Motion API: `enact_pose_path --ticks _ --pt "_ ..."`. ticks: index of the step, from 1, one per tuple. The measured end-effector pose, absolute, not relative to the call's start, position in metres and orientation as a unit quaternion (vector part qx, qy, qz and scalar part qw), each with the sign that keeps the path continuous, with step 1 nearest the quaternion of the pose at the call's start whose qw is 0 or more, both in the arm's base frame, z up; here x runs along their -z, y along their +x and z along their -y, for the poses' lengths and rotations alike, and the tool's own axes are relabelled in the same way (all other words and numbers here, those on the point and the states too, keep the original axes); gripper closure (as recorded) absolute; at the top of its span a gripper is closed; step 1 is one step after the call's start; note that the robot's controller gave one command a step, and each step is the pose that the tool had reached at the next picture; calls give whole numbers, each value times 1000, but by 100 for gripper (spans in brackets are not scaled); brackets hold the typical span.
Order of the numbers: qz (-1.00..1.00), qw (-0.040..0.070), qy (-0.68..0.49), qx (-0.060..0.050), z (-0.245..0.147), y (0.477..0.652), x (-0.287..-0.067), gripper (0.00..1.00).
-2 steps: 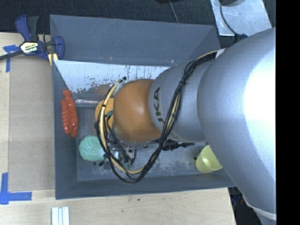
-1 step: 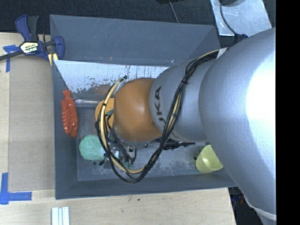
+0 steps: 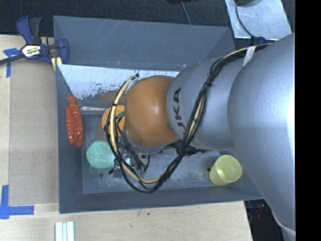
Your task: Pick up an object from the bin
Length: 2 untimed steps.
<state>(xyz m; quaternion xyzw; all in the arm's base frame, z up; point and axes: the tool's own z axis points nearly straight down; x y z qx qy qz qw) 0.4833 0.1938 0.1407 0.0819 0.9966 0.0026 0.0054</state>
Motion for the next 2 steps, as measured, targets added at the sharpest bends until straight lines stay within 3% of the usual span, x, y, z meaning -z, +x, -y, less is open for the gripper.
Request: enact_pose_path --ticks 2 --pt "-997 8 82 -4 -194 485 -191 100"
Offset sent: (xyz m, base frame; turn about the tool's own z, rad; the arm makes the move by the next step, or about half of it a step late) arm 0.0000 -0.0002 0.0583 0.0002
